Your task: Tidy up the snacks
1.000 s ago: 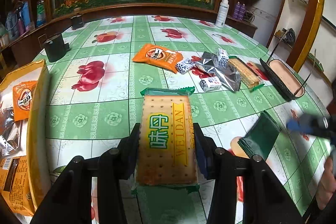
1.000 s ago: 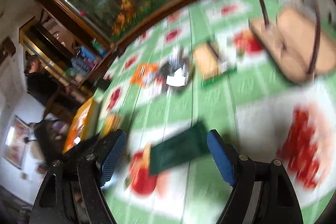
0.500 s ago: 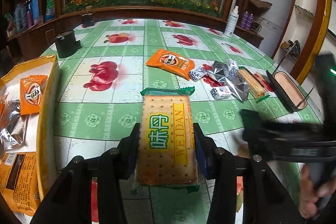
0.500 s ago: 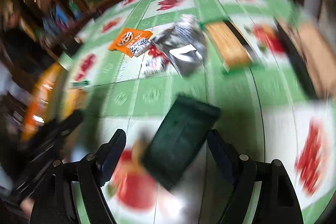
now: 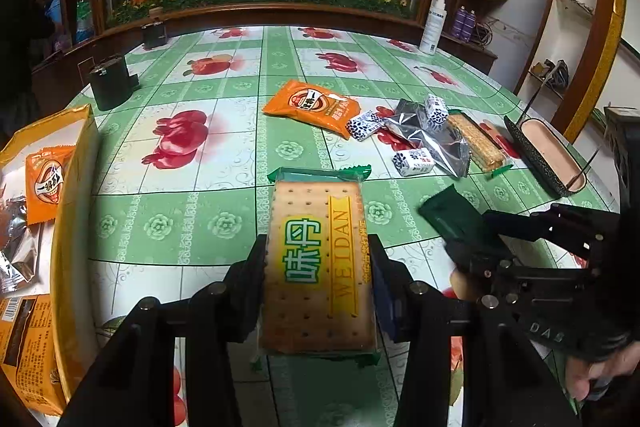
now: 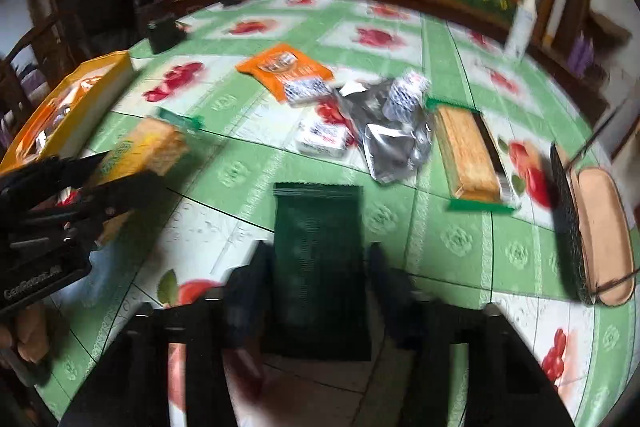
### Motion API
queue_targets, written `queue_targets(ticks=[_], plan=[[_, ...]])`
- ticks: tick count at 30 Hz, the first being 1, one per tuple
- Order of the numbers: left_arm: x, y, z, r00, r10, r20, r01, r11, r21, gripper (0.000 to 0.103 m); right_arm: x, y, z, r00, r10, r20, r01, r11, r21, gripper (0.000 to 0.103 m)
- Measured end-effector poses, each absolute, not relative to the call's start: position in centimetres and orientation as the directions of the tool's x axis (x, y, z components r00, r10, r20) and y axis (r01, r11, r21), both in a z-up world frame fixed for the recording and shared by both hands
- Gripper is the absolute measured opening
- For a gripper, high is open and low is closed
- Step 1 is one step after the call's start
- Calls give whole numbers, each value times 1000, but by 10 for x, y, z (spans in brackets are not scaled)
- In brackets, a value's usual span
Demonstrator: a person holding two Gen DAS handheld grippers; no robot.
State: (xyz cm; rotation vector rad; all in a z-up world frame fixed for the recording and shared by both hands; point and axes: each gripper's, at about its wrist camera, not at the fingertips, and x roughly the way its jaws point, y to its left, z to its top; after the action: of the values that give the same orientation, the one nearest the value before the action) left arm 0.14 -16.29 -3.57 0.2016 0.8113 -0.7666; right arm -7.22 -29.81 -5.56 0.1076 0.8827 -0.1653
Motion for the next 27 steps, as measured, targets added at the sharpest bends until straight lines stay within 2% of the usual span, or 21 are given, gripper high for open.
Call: queue_targets(ticks=[8, 13, 27], plan=[[12, -155, -38, 458, -516, -724, 639, 757, -135, 45, -16, -289, -50, 626, -19, -780, 200, 970, 137, 47], [15, -159, -44, 419, -509, -752, 642, 752, -151, 45, -21, -287, -54, 656, -44, -754, 194, 975, 112, 48], [13, -162, -44, 422, -502, -755, 643, 753, -142, 44, -21, -283, -54, 656, -76, -751, 199, 977, 74, 49]])
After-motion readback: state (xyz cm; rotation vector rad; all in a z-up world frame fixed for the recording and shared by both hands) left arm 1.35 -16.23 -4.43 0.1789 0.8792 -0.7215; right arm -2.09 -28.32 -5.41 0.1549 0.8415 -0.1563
